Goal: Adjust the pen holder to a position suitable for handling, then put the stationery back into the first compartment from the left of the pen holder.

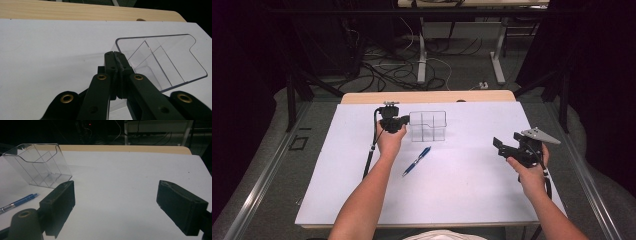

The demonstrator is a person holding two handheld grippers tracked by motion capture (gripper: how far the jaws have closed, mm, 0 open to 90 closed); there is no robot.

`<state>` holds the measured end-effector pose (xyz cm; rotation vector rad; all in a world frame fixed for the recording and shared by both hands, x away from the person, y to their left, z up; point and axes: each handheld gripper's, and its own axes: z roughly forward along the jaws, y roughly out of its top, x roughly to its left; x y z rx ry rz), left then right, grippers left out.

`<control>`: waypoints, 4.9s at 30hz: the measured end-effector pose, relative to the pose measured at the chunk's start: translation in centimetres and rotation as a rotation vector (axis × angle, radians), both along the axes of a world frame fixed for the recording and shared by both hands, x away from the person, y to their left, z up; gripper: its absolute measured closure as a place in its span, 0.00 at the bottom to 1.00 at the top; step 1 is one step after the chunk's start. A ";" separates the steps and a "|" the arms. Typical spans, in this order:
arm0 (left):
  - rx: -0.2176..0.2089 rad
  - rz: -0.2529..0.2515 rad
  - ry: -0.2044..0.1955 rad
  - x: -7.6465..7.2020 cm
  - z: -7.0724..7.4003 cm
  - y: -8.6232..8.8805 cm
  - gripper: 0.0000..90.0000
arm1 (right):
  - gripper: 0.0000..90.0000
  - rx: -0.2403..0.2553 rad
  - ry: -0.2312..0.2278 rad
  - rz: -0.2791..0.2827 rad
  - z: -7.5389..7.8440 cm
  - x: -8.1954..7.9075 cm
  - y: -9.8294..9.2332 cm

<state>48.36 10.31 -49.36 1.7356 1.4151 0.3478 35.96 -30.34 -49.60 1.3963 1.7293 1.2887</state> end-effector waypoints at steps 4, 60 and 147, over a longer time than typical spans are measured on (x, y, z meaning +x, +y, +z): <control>-0.001 -0.009 0.002 0.1 0.0 0.1 1.00 | 0.17 0.002 0.002 0.001 0.0 0.0 -0.1; -0.030 -0.091 -0.203 -5.9 4.1 5.8 0.36 | 0.17 0.000 0.003 -0.017 0.2 -0.4 -0.1; 0.312 -0.440 0.222 -8.6 -2.8 -0.7 0.72 | 0.17 -0.032 0.020 0.032 -0.2 -0.4 0.1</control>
